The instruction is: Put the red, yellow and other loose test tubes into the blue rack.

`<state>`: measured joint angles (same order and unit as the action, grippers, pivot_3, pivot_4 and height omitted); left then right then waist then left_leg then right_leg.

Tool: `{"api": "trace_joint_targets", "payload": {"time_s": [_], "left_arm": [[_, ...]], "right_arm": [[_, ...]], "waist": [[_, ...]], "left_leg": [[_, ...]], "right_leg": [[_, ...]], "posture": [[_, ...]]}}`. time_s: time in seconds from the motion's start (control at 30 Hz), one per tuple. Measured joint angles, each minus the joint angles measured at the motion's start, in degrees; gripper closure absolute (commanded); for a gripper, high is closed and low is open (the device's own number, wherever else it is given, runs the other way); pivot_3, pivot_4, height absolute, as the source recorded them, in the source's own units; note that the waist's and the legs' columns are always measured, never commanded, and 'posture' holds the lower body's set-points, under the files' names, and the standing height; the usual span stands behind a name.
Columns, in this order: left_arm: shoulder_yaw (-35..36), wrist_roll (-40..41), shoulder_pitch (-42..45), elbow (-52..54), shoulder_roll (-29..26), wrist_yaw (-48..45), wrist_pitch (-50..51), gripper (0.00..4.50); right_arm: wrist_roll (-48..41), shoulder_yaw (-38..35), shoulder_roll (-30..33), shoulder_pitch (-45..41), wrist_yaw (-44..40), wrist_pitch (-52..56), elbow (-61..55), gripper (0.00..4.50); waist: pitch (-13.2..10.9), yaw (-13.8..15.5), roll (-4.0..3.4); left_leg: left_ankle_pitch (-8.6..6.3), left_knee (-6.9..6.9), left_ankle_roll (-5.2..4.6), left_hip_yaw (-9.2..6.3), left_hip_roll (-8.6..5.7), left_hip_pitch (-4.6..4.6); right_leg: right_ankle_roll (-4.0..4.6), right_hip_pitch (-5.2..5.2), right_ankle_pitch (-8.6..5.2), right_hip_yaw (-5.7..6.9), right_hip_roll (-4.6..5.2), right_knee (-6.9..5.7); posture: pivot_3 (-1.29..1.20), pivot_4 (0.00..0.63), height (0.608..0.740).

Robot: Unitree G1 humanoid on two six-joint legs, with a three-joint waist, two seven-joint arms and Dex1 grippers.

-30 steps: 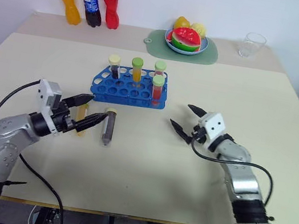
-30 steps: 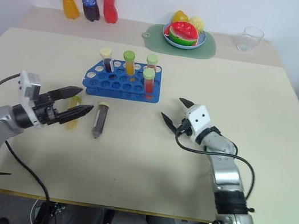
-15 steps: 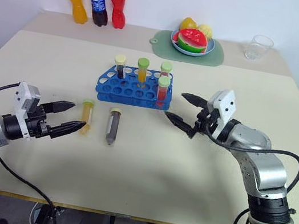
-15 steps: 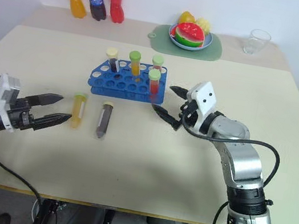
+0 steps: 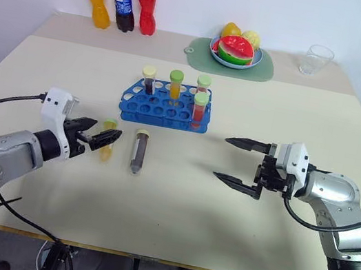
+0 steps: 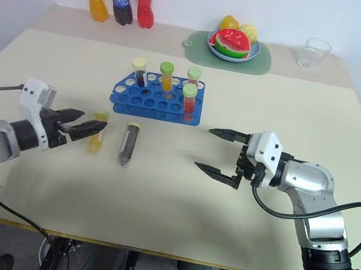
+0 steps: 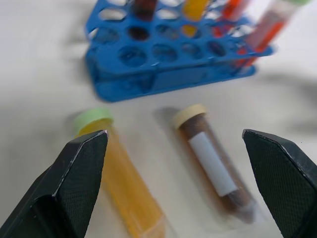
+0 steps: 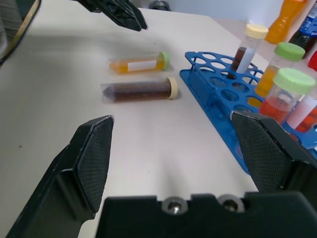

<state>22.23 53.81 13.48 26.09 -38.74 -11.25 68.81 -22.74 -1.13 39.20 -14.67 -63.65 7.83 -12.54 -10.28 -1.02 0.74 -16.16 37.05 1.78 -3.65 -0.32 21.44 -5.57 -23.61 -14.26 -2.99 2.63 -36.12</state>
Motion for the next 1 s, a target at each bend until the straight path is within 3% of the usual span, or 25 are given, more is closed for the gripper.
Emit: {"api": "trace_joint_targets", "payload": {"time_s": [0.13, 0.23, 0.47, 0.6, 0.67, 0.8, 1.0], "left_arm": [[1.5, 1.9, 12.5, -2.7, 6.6, 11.0, 17.7, 0.0], [1.3, 6.9, 17.1, -7.1, 7.0, 17.7, 22.9, 0.0], [-4.9, 29.8, 21.7, -20.8, 4.0, 36.8, 23.1, 0.0], [-14.6, 49.6, 22.0, -27.1, -4.5, 50.0, 15.6, 0.0], [-18.9, 55.4, 23.8, -29.3, -5.6, 54.3, 11.9, 0.0], [-23.7, 58.1, 27.8, -34.3, -4.0, 58.6, 9.6, 0.0], [-25.4, 58.2, 35.1, -44.1, 1.2, 64.0, 10.2, 0.0]], "right_arm": [[0.6, 0.0, -0.2, -0.8, 1.0, -0.8, 1.1, 0.33], [1.2, 0.1, -0.2, -1.6, 1.8, -1.1, 1.9, 0.33], [1.7, 0.1, -0.4, -2.0, 2.6, -2.3, 3.3, 0.33], [1.8, 0.1, -0.5, -2.0, 3.4, -2.8, 3.4, 0.33], [1.8, 0.1, -0.6, -2.1, 3.7, -3.1, 3.7, 0.33], [1.9, 0.2, -0.6, -2.1, 4.2, -3.3, 3.7, 0.33], [2.3, 0.1, -0.6, -1.8, 5.2, -3.3, 3.7, 0.33]], "waist": [[-0.1, 0.2, 0.15], [-0.1, -0.1, 0.21], [-0.1, 0.2, 0.26], [-0.2, 0.2, 0.27], [-0.2, 0.5, 0.27], [-0.2, 0.7, 0.29], [-0.2, 0.4, 0.29]], "left_leg": [[0.01, 0.07, 0.02, -0.05, -0.2, 0.01], [0.01, 0.02, 0.03, -0.22, -0.19, -0.02], [0.1, 0.01, 0.23, -0.42, -0.16, 0.02], [0.12, 0.0, 0.57, -0.48, -0.12, 0.04], [0.17, 0.01, 0.71, -0.54, -0.19, 0.05], [0.22, 0.03, 0.77, -0.59, -0.57, 0.07], [0.36, 0.01, 1.0, -0.69, -0.62, 0.08]], "right_leg": [[-0.02, 0.07, 0.01, 0.05, 0.01, -0.01], [-0.03, 0.03, 0.02, 0.03, 0.04, -0.02], [-0.02, -0.01, 0.03, 0.05, 0.15, -0.1], [-0.03, -0.04, 0.03, 0.05, 0.21, -0.11], [-0.02, 0.0, 0.03, 0.11, 0.23, -0.11], [-0.02, 0.06, 0.02, 0.15, 0.27, -0.08], [-0.05, 0.05, 0.01, 0.18, 0.25, -0.09]], "posture": [[0.0, 0.15, 0.74], [0.0, 0.15, 0.74], [0.0, 0.15, 0.74], [0.0, 0.15, 0.74], [0.0, 0.15, 0.74], [0.0, 0.15, 0.74], [0.0, 0.15, 0.74]]}}
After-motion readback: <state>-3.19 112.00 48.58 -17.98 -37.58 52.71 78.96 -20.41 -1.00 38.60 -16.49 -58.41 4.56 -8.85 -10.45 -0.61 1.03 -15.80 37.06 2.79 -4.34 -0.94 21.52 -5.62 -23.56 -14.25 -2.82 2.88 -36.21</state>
